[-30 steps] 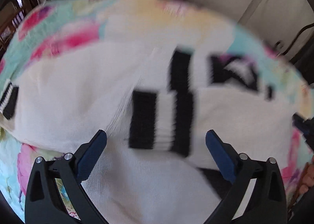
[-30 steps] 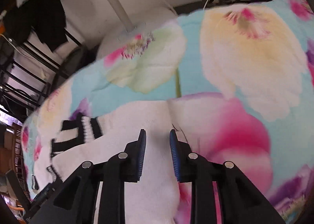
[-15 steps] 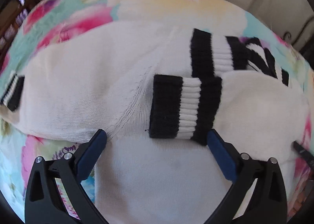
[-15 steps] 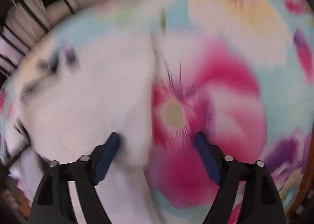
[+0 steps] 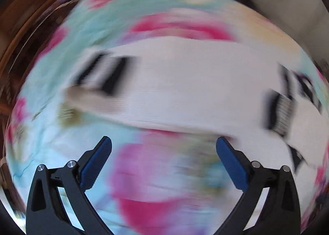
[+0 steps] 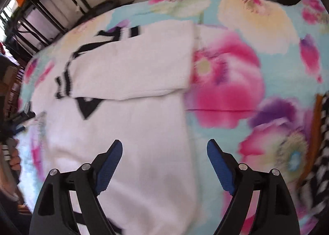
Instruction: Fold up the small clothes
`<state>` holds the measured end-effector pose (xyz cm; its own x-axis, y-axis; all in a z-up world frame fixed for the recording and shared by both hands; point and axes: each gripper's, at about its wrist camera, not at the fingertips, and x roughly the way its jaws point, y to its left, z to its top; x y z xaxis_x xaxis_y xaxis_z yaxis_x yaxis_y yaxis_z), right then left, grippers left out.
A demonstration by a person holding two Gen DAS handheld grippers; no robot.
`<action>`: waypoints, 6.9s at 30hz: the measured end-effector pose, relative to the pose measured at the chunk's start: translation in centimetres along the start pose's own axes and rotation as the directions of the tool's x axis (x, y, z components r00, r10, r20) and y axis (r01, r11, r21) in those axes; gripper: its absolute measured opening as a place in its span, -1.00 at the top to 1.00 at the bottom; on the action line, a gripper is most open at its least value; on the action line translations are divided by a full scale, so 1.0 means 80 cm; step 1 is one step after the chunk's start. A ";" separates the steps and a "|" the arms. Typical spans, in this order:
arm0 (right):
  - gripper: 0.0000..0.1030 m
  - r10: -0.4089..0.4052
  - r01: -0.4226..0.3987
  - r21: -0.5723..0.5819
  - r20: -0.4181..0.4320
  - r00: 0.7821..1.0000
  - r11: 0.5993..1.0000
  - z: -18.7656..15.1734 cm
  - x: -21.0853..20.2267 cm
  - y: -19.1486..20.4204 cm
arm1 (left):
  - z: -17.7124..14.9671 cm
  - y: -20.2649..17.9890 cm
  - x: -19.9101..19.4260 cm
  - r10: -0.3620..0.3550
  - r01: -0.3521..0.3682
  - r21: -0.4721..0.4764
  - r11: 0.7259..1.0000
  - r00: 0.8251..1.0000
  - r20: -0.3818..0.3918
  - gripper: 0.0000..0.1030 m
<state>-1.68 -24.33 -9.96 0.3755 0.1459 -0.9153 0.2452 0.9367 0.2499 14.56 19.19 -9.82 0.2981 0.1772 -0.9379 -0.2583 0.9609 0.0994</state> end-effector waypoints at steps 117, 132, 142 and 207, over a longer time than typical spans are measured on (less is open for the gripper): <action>0.36 0.088 -0.141 0.243 0.215 0.973 0.960 0.146 0.024 -0.086 | -0.050 -0.211 -0.007 0.001 -0.077 0.349 0.934 0.977 0.215 -0.69; 0.31 0.145 -0.082 -0.494 0.090 0.985 0.866 0.194 0.127 0.211 | -0.058 -0.135 0.042 -0.187 0.135 0.283 0.950 0.968 0.165 -0.92; 0.21 0.151 -0.127 -0.608 -0.011 0.988 0.784 0.155 0.138 0.226 | -0.061 -0.137 0.045 -0.195 0.130 0.296 0.946 0.960 0.199 -0.92; 0.24 0.075 -0.062 -0.109 0.122 0.990 0.992 0.073 0.015 0.029 | -0.048 -0.127 -0.025 -0.192 0.171 0.273 0.947 0.980 0.052 -0.91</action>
<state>4.57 -23.89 -8.61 0.4990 0.1761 -0.8485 0.1229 0.9549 0.2704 13.09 8.23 -10.25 0.3890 0.0005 -0.9212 0.0573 0.9981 0.0247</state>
